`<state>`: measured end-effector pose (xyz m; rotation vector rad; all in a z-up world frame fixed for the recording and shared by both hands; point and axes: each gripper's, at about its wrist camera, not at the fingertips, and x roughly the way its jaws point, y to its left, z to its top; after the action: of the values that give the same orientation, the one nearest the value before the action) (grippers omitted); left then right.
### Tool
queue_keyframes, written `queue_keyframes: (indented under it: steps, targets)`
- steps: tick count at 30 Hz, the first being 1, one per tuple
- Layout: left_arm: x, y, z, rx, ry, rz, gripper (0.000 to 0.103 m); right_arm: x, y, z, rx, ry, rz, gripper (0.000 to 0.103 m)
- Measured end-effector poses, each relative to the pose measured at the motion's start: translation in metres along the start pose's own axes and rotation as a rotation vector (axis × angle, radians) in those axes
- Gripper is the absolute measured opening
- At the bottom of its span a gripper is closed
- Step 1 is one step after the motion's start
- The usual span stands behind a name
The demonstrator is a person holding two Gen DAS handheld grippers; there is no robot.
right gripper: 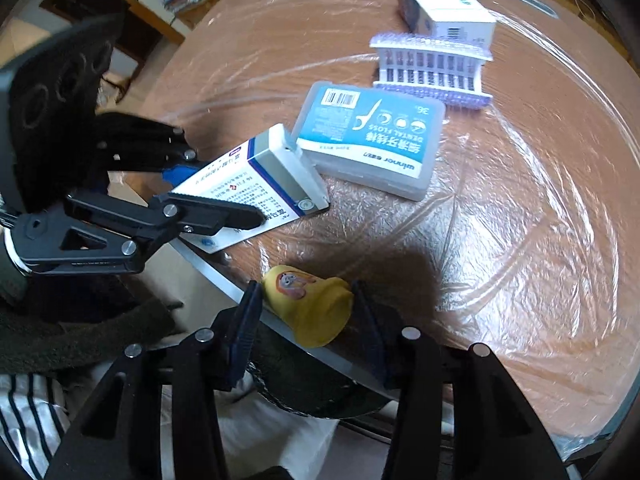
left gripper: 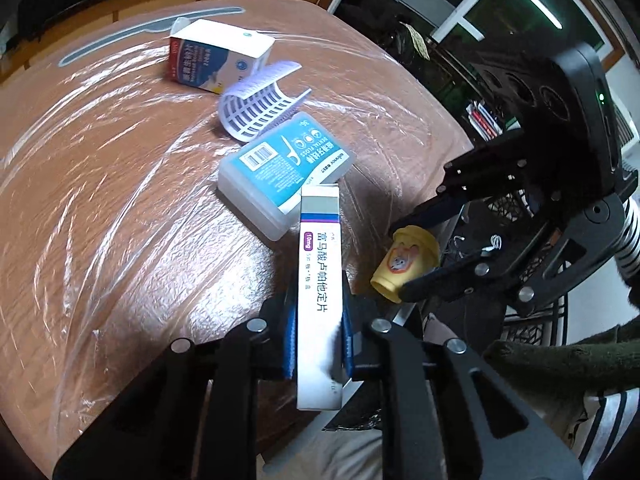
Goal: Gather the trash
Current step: 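Lift the white box with the left tool while the right tool carries the yellow cup toward the bin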
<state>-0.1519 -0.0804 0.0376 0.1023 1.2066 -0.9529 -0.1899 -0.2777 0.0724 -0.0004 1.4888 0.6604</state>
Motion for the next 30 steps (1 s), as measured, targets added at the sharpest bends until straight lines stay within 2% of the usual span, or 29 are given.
queue_keyframes:
  steps: [6, 10, 14, 20, 24, 30]
  targets:
    - [-0.013, 0.004, -0.008, -0.032, -0.033, -0.019, 0.019, -0.019, -0.028, -0.018, 0.079, -0.051, 0.07, 0.046]
    - [-0.023, 0.014, -0.013, -0.068, -0.055, -0.032, 0.019, -0.033, -0.048, -0.028, 0.12, -0.094, 0.085, 0.046]
    - [-0.03, 0.015, -0.014, -0.081, -0.089, -0.036, 0.019, -0.046, -0.06, -0.023, 0.197, -0.158, 0.155, 0.046]
    - [-0.041, 0.017, -0.026, -0.101, -0.125, -0.037, 0.019, -0.054, -0.083, -0.03, 0.246, -0.194, 0.206, 0.046]
    - [-0.05, 0.013, -0.037, -0.113, -0.149, -0.038, 0.019, -0.058, -0.089, -0.043, 0.262, -0.226, 0.24, 0.046]
    - [-0.062, -0.014, -0.047, -0.088, -0.164, -0.004, 0.019, -0.062, -0.083, -0.067, 0.255, -0.261, 0.255, 0.046]
